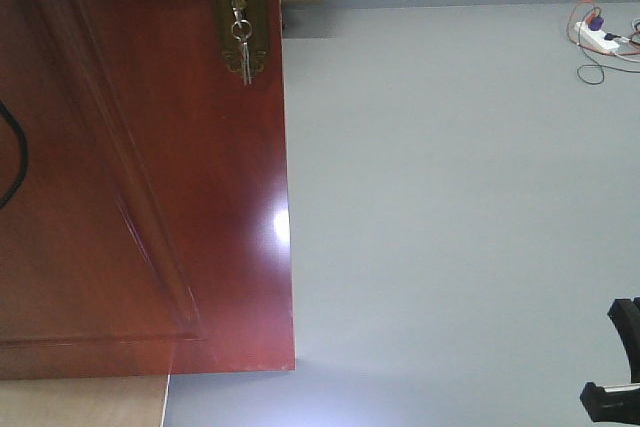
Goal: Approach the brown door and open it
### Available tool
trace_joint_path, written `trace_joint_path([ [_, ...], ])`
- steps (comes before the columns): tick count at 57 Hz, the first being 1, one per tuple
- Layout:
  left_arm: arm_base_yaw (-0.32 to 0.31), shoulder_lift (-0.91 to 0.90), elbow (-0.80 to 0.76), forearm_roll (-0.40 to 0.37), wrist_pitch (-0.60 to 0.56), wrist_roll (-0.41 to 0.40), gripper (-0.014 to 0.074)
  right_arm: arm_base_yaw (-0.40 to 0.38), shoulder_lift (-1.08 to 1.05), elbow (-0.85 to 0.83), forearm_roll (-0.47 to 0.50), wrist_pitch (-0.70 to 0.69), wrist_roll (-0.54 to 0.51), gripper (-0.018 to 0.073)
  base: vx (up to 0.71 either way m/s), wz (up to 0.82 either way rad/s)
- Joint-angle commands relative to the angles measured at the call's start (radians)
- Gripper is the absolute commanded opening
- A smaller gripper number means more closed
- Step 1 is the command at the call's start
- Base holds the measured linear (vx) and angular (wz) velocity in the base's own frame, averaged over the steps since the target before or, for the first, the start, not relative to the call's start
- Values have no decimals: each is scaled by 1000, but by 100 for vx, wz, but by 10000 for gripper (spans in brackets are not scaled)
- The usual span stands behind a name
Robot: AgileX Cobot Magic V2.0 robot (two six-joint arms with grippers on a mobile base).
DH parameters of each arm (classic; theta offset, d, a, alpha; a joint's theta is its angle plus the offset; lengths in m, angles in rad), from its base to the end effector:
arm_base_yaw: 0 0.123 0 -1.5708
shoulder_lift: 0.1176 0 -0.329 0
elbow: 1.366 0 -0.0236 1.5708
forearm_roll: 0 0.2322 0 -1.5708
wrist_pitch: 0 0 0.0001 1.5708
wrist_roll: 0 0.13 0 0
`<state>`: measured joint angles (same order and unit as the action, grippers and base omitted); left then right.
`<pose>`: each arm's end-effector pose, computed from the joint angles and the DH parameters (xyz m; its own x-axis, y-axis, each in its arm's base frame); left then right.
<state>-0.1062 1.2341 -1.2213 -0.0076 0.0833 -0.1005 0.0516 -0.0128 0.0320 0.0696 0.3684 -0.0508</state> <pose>0.2867 -0.0306 0.4837 -0.0203 -0.1063 -0.9941 0.1051 0.9886 -0.1079 0.0268 0.0046 0.1583 -0.2958 -0.0011 -0.9553 -0.0713 0.9972 0.0209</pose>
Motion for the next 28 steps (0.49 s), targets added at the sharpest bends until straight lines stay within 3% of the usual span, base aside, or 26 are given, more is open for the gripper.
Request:
trace_joint_path([
  [1, -2, -25, -37, 15, -150, -24, 67, 2, -6, 4, -3, -78, -6, 0, 0, 0],
  [14, -2, -99, 70, 24, -191, 45, 67, 2, -6, 4, -3, -78, -6, 0, 0, 0],
  [28, -2, -296, 395, 24, -367, 62, 67, 2, -6, 4, -3, -78, -6, 0, 0, 0],
])
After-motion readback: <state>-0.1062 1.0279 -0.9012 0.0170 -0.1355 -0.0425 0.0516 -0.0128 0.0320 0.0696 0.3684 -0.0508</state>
